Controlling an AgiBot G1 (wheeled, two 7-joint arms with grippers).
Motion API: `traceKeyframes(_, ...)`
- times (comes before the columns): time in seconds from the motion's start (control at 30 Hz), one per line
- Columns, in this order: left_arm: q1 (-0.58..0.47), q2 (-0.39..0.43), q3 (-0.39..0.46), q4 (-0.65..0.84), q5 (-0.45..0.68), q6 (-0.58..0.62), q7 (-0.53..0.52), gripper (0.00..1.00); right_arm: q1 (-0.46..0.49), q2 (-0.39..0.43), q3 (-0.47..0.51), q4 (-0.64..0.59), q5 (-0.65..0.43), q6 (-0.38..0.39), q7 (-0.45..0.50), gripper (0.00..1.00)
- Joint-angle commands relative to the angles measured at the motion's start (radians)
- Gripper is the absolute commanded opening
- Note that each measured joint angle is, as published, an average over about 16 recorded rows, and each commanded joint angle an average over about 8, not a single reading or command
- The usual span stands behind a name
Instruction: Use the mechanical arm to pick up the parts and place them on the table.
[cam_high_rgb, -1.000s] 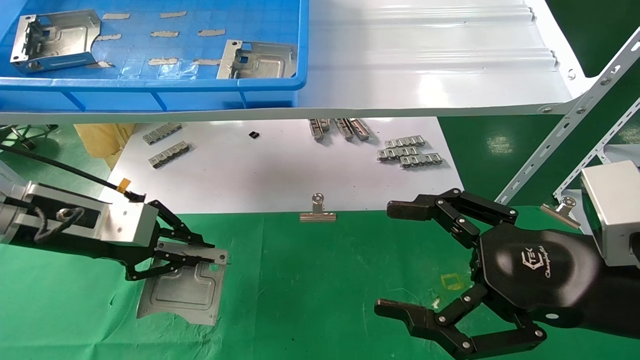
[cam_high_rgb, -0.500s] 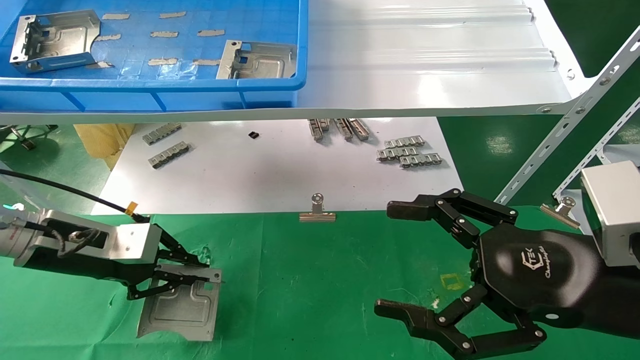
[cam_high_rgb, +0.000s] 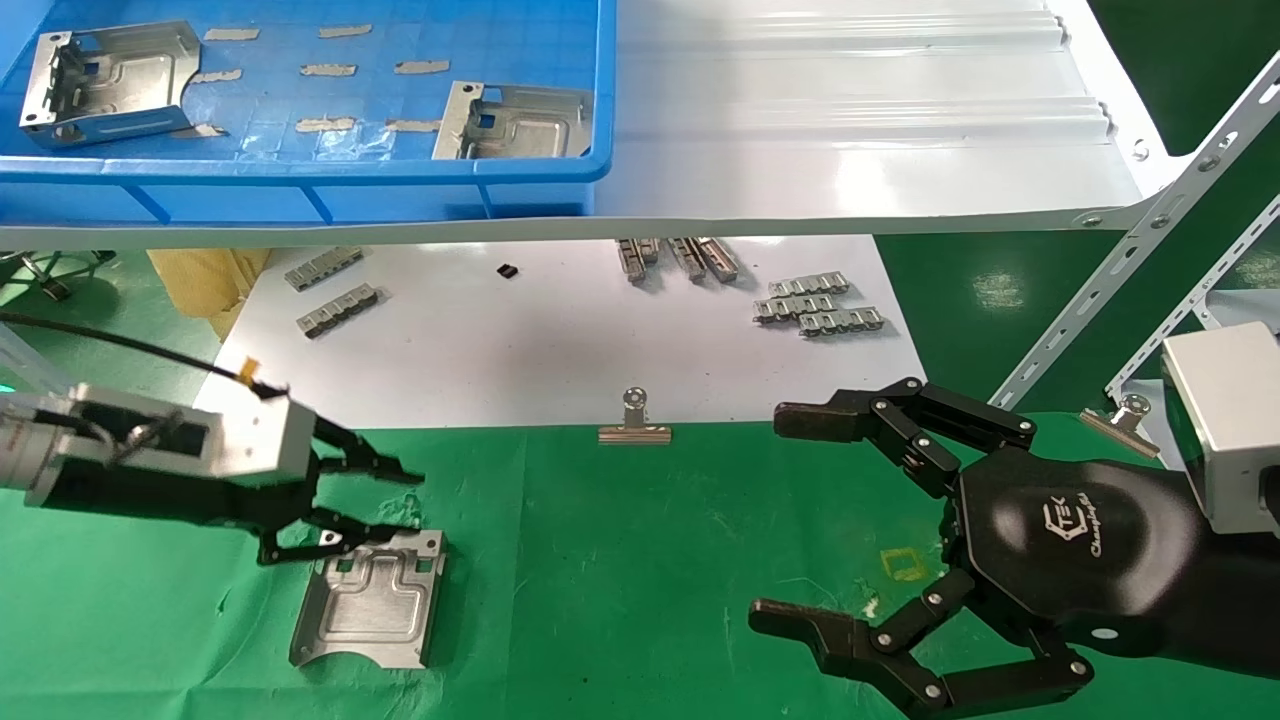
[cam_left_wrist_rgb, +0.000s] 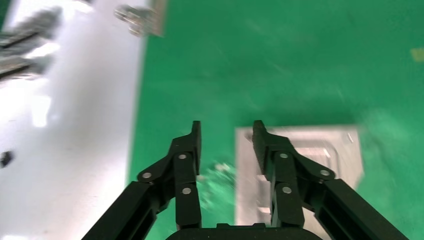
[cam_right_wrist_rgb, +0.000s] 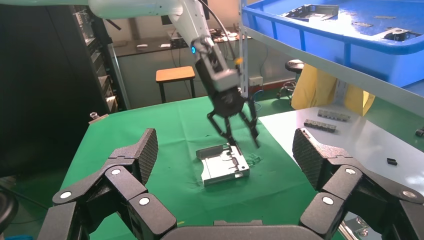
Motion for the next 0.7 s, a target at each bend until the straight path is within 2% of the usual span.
traceKeyframes(0.03,-0.002,-0.005,-0.013,0.009,-0.025,0.009,-0.014,1.0,0.0,0.0,0.0,0.0,0.0,0.0,0.0,1.0)
traceKeyframes(0.27,0.01,-0.018,-0.038,0.023,-0.077,0.012,-0.05,1.0,0.0,0.0,0.0,0.0,0.0,0.0,0.0,1.0)
traceKeyframes(0.47,0.013,-0.018,-0.037,0.012,-0.07,0.012,-0.046,1.0,0.0,0.0,0.0,0.0,0.0,0.0,0.0,1.0)
traceKeyframes(0.7,0.068,-0.043,-0.085,-0.077,-0.101,0.004,-0.101,1.0,0.0,0.0,0.0,0.0,0.0,0.0,0.0,1.0)
